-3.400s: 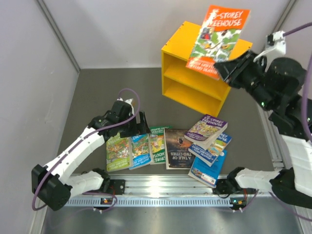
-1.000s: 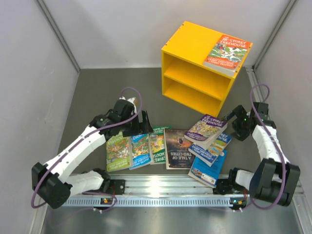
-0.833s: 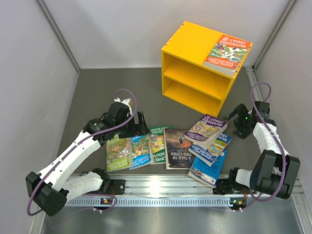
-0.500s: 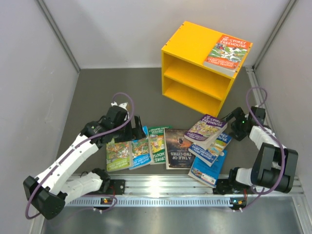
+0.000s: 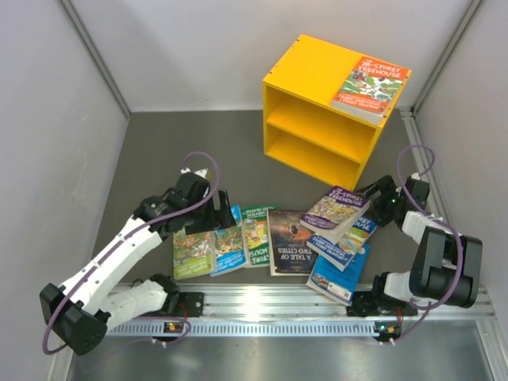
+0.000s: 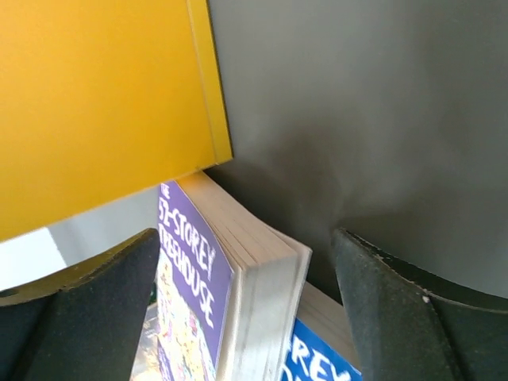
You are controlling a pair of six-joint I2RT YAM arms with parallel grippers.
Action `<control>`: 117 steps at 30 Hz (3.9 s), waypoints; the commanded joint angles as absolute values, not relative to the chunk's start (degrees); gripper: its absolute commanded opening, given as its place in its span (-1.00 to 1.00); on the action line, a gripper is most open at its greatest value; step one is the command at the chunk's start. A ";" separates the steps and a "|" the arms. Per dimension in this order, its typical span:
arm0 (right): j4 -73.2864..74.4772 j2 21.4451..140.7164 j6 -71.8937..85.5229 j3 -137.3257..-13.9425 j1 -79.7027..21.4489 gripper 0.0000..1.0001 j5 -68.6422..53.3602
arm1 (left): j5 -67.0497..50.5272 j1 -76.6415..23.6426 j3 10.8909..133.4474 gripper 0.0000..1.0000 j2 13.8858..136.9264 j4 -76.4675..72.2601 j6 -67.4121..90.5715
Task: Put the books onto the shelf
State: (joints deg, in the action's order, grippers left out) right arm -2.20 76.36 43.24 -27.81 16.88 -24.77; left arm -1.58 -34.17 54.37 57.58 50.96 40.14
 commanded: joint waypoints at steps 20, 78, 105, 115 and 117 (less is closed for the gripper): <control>13.08 63.21 41.75 -30.93 11.61 -1.00 -24.43 | -1.49 -34.28 53.00 0.92 58.27 46.68 42.10; 36.30 110.83 47.99 -135.27 18.54 -1.00 -39.47 | -0.53 -34.28 61.61 0.89 74.09 38.67 39.46; 34.89 116.10 44.74 -134.03 20.57 -1.00 -46.41 | 1.49 -34.28 62.75 0.89 76.64 39.55 41.22; 34.89 114.17 43.68 -130.35 20.83 -0.35 -46.41 | 1.14 -34.28 62.40 0.89 76.73 39.64 41.31; 34.81 113.64 43.25 -129.56 20.83 0.19 -45.97 | 1.05 -34.28 62.49 0.89 76.64 39.64 41.22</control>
State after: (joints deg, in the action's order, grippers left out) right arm 32.08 115.31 47.42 -131.96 19.97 -47.48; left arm 0.95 -34.17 60.80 76.69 40.71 40.69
